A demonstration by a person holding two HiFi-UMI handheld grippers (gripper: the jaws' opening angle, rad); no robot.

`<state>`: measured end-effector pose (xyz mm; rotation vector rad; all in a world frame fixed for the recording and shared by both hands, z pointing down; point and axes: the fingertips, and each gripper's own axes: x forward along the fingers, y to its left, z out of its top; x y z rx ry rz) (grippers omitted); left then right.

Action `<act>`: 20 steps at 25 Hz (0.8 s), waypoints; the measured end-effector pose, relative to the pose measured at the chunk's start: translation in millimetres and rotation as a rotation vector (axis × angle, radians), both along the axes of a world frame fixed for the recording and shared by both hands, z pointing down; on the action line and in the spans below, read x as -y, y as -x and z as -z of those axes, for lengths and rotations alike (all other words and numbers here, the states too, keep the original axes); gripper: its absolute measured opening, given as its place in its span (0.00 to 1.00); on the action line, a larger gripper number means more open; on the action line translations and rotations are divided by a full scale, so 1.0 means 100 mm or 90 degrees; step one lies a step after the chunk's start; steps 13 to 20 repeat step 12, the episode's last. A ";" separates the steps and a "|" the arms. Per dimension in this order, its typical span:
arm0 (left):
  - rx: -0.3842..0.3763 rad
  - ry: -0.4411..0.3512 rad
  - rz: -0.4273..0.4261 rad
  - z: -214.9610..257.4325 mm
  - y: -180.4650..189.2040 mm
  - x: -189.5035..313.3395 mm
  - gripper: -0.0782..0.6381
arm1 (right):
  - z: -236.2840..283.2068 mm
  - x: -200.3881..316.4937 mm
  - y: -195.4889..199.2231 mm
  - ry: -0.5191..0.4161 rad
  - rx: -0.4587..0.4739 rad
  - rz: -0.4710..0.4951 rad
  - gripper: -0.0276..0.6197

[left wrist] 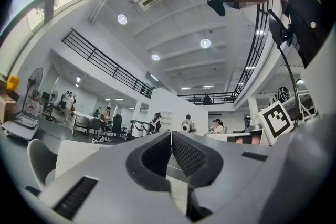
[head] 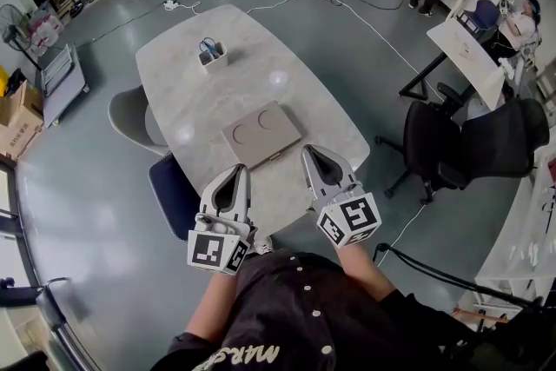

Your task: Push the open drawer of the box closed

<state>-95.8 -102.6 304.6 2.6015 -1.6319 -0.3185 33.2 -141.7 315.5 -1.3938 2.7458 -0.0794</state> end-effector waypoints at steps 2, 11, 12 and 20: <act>0.000 -0.001 -0.002 0.00 0.00 0.01 0.13 | 0.00 0.01 0.01 -0.001 0.000 0.003 0.04; 0.001 0.003 -0.004 -0.01 -0.02 0.04 0.13 | 0.02 0.03 0.01 -0.003 0.002 0.006 0.04; 0.001 0.003 -0.004 -0.02 -0.01 0.05 0.13 | 0.01 0.03 0.01 -0.002 0.001 0.006 0.04; 0.001 0.003 -0.004 -0.02 -0.01 0.05 0.13 | 0.01 0.03 0.01 -0.002 0.001 0.006 0.04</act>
